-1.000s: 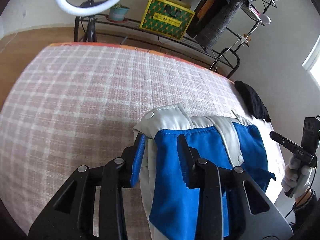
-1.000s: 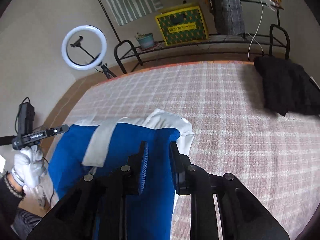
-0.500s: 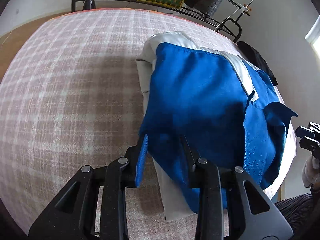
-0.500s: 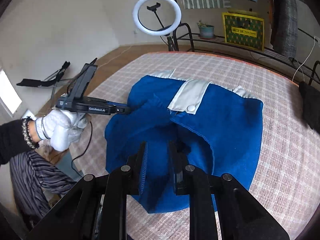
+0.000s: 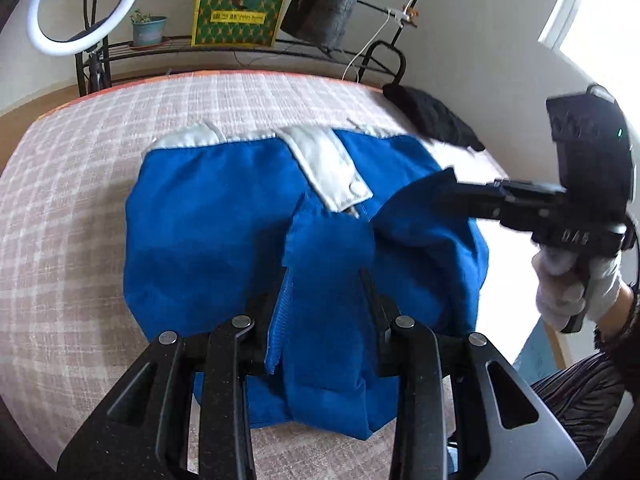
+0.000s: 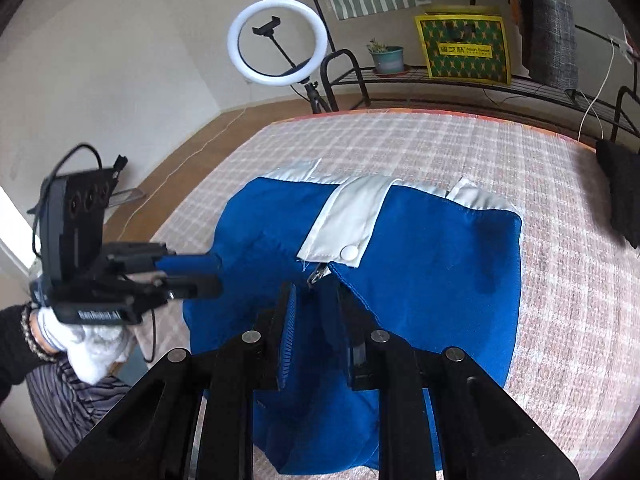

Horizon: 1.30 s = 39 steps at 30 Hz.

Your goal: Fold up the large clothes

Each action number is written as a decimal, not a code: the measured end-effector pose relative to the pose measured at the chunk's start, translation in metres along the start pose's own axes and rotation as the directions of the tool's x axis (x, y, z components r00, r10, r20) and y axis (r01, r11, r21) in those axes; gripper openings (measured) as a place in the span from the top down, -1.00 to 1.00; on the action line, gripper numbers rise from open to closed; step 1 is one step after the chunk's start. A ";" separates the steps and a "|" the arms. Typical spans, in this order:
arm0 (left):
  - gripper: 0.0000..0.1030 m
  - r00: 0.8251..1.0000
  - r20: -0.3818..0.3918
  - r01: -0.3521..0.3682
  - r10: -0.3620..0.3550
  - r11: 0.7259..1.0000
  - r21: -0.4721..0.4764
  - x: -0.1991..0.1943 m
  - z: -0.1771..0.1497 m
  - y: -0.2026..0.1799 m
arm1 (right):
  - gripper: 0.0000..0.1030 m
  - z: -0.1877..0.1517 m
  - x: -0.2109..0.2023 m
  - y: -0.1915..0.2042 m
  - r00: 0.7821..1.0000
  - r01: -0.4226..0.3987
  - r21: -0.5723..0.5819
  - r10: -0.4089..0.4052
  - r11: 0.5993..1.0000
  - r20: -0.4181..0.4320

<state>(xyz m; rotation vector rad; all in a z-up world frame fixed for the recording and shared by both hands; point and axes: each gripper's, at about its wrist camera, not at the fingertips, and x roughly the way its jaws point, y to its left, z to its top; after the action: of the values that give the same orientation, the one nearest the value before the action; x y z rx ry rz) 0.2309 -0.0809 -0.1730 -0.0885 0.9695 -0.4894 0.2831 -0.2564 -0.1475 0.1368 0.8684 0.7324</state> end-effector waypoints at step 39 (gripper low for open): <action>0.22 0.992 -0.070 -0.121 0.107 0.964 -0.235 0.006 -0.023 0.106 | 0.58 -0.060 -0.014 -0.050 0.969 0.180 0.025 -0.173 0.983 -0.175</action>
<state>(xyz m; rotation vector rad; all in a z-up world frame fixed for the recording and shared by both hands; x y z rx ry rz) 0.2526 0.0137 -0.2210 -0.2352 1.0807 -0.2685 0.2600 -0.3135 -0.1976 0.0315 1.0472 0.5653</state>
